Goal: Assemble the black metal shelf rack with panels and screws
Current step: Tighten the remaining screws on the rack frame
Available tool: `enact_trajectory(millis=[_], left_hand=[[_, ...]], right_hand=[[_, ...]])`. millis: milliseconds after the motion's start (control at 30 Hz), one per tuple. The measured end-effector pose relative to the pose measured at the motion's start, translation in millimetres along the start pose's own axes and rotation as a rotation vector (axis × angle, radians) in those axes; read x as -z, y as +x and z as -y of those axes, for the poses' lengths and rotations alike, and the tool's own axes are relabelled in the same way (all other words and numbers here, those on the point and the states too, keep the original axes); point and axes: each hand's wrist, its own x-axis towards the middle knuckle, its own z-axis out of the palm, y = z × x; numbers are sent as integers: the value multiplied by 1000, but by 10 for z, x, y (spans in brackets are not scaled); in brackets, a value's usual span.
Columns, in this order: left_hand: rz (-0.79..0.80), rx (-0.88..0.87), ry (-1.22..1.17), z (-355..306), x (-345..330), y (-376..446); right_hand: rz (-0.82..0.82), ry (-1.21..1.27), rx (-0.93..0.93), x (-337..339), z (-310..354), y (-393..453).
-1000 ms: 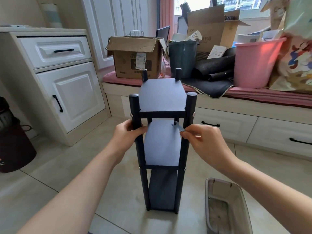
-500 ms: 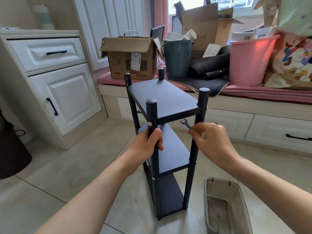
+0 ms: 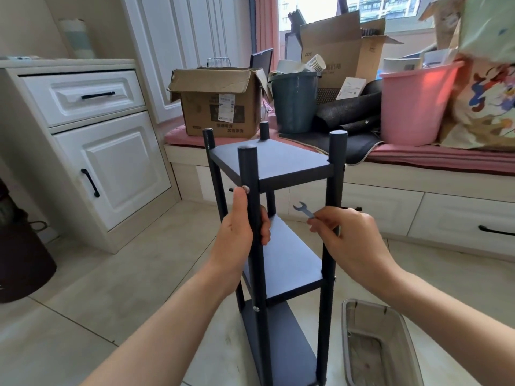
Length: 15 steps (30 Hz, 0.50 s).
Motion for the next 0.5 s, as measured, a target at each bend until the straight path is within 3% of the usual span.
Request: enact_trajectory(millis=[200,500], left_hand=[[-78,-30,-102,-108,14,-48],[-118,-60,-150,-216,105,-77]], right_hand=[[-64,122,103,-10,212,-30],[-11,386,144,-92,629,-24]])
